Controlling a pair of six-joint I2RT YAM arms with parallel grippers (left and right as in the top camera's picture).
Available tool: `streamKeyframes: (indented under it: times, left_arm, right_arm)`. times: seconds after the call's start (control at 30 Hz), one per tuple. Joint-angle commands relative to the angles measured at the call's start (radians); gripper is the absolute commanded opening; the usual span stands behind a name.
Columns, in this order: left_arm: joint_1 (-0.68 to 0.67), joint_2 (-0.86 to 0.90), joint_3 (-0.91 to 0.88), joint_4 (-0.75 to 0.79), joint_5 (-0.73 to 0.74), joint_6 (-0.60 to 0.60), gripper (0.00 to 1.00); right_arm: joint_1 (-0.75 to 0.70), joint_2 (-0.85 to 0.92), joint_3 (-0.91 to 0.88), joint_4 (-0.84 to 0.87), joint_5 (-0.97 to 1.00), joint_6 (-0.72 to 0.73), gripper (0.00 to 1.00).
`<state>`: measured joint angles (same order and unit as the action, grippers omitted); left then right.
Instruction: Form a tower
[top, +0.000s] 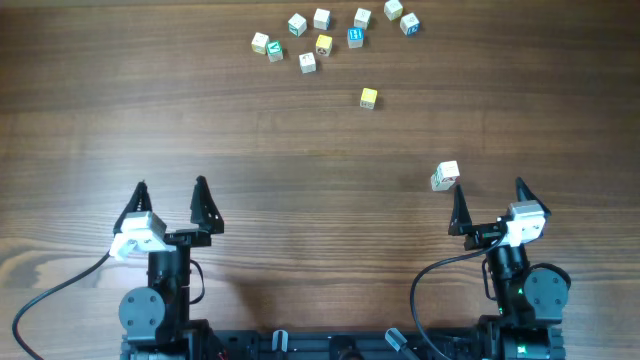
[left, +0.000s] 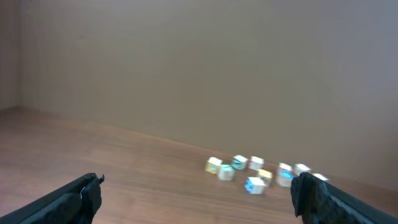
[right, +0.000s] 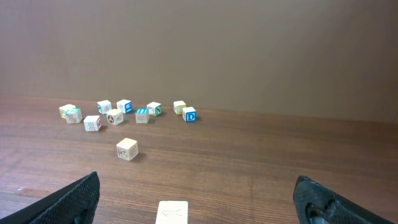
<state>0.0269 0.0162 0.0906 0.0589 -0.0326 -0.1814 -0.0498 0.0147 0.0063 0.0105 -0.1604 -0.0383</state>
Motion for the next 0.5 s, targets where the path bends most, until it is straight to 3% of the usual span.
streamKeyframes:
  times: [0.0,0.17,0.23,0.47]
  left_arm:
    - [-0.005,-0.013,-0.059,0.006,-0.074,0.070,1.00]
    - [-0.003,-0.013,-0.085,-0.043,-0.062,0.092,1.00]
    - [-0.003,-0.013,-0.085,-0.134,-0.014,0.130,1.00]
    - [-0.003,-0.013,-0.085,-0.137,0.036,0.179,1.00]
  right_arm:
    - [-0.004,-0.007,-0.001,0.002,-0.006,0.015,1.00]
    - [-0.004,-0.007,-0.001,0.002,-0.006,0.015,1.00]
    - [-0.004,-0.007,-0.001,0.002,-0.006,0.015,1.00]
    - [-0.004,-0.007,-0.001,0.002,-0.006,0.014,1.00]
